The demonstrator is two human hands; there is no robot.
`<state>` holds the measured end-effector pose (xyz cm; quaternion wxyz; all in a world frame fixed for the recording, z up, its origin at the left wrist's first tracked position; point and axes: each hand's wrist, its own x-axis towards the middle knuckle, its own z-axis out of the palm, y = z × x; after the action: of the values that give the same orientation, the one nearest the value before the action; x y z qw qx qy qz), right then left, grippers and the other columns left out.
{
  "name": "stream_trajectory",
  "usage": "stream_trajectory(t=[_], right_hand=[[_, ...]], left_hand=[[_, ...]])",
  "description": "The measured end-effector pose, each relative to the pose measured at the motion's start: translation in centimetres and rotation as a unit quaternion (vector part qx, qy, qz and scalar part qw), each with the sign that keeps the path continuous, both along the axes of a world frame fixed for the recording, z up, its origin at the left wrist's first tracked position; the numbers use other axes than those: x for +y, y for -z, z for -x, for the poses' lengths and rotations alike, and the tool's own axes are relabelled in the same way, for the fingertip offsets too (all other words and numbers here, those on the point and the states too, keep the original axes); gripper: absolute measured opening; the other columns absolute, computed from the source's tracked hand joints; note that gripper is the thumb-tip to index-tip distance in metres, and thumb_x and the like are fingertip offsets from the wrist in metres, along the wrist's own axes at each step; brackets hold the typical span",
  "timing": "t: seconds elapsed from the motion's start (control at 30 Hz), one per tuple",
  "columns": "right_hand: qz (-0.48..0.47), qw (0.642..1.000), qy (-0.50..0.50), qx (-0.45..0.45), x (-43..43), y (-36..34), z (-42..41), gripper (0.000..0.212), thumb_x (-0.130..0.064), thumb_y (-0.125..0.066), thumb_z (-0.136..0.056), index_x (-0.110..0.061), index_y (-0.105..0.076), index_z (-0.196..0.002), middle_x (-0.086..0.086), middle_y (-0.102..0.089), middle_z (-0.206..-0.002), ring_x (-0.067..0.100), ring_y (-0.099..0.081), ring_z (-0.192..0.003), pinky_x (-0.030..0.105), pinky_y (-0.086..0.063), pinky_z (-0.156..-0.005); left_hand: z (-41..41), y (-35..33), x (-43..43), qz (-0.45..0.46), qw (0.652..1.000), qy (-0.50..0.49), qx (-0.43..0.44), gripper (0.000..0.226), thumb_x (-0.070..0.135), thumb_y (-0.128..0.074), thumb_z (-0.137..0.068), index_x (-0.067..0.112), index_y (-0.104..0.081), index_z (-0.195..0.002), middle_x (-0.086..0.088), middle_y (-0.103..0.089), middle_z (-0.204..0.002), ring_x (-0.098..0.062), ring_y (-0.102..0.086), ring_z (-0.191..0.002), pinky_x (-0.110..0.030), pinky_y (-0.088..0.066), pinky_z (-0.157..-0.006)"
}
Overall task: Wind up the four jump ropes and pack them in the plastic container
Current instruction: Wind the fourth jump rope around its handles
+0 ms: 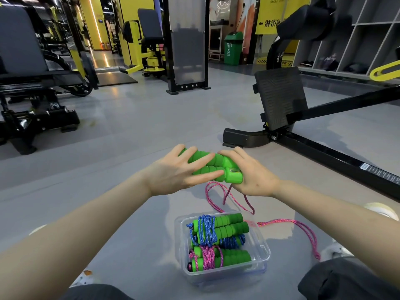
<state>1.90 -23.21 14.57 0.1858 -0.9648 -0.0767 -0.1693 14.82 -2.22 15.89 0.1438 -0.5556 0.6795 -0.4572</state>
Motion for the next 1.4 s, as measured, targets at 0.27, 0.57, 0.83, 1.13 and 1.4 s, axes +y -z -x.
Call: stream_trajectory(t=[0.27,0.57,0.83,1.13,1.4], right_hand=[[0.002,1.0,-0.006,-0.005,-0.9,-0.1,0.2,0.061,-0.029,-0.053,-0.074,-0.016,-0.041,-0.132,0.003,-0.043,-0.105,0.015,-0.049,-0.086,0.032,-0.045,-0.075],[-0.036,0.999,0.016,-0.026,-1.1,0.0,0.2,0.058,-0.016,-0.061,-0.067,-0.011,-0.048,-0.124,0.0,-0.047,-0.099,0.016,-0.047,-0.088,0.024,-0.038,-0.077],[0.02,0.996,0.042,-0.081,-1.5,0.1,0.4,0.056,-0.006,-0.067,-0.07,-0.012,-0.049,-0.123,0.008,-0.046,-0.102,0.028,-0.053,-0.084,0.037,-0.047,-0.071],[0.105,0.984,0.05,-0.134,-2.4,0.1,0.1,0.06,-0.007,-0.068,-0.067,-0.011,-0.045,-0.123,0.013,-0.048,-0.099,0.03,-0.052,-0.085,0.023,-0.035,-0.07],[0.155,0.978,0.035,-0.134,-2.6,0.2,0.7,0.068,-0.006,-0.071,-0.062,-0.013,-0.039,-0.122,0.018,-0.05,-0.099,0.036,-0.054,-0.083,0.037,-0.052,-0.065]], left_hand=[[0.0,-0.2,0.0,-0.023,0.999,0.025,0.011,0.045,0.004,-0.03,-0.097,0.021,-0.04,-0.138,-0.014,-0.06,-0.12,-0.038,-0.06,-0.092,-0.039,-0.05,-0.069],[0.7,-0.5,0.0,-0.007,0.999,0.032,0.015,0.044,0.002,-0.029,-0.098,0.02,-0.041,-0.135,-0.011,-0.063,-0.114,-0.038,-0.061,-0.091,-0.039,-0.05,-0.069],[0.9,0.2,-0.4,0.023,0.998,0.026,0.052,0.047,0.009,-0.045,-0.092,0.026,-0.042,-0.136,-0.013,-0.061,-0.117,-0.039,-0.059,-0.095,-0.042,-0.049,-0.077],[0.8,0.3,-0.6,-0.02,0.99,-0.009,0.137,0.051,0.026,-0.047,-0.094,0.035,-0.036,-0.143,-0.018,-0.031,-0.15,-0.044,-0.051,-0.109,-0.052,-0.049,-0.084],[1.2,0.3,-0.9,-0.057,0.974,0.005,0.217,0.044,0.03,-0.04,-0.099,0.042,-0.034,-0.141,-0.023,-0.029,-0.15,-0.04,-0.052,-0.104,-0.046,-0.051,-0.079]])
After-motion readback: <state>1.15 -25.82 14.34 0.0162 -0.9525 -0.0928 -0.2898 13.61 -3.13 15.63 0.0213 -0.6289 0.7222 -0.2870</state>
